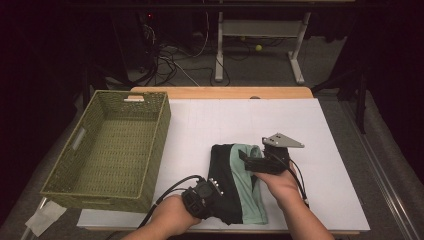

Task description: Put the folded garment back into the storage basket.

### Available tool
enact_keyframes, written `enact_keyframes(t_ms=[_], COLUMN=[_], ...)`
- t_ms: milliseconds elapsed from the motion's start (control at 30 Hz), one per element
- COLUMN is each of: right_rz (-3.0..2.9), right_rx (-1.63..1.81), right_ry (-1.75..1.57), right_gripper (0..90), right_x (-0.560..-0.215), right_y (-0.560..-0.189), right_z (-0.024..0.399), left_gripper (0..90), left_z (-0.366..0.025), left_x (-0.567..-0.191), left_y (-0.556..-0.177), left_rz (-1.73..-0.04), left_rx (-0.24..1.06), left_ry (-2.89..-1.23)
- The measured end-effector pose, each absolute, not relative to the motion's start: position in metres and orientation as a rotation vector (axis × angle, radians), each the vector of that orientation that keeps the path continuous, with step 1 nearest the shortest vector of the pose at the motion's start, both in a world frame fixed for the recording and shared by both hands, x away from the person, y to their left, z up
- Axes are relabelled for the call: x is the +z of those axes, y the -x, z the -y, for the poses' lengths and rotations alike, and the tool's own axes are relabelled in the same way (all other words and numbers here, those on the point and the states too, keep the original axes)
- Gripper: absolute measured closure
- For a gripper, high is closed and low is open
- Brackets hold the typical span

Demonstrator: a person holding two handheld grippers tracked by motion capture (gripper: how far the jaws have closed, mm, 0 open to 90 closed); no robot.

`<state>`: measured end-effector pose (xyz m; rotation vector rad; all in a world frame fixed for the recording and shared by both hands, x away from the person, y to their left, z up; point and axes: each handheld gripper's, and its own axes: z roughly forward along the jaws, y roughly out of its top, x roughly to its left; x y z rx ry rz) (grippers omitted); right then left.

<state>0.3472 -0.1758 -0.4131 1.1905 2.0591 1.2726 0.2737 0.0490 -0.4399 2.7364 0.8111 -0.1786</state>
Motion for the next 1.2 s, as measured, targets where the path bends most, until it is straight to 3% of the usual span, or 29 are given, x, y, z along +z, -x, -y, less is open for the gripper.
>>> enact_keyframes(t_ms=[800,1200], right_rz=[-2.113,-2.209], right_rx=[1.192,1.260], right_ry=[-1.473,-1.530], right_gripper=[5.9,7.9], right_x=[-0.464,-0.474], right_y=[-0.352,-0.359], right_z=[0.216,0.204], left_gripper=[77.6,77.6], left_z=[-0.051,-0.051], left_x=[-0.441,-0.441], left_y=[-0.274,-0.274], left_rz=[-0.795,-0.802], left_rx=[-0.178,-0.184], left_ry=[-2.724,-2.724])
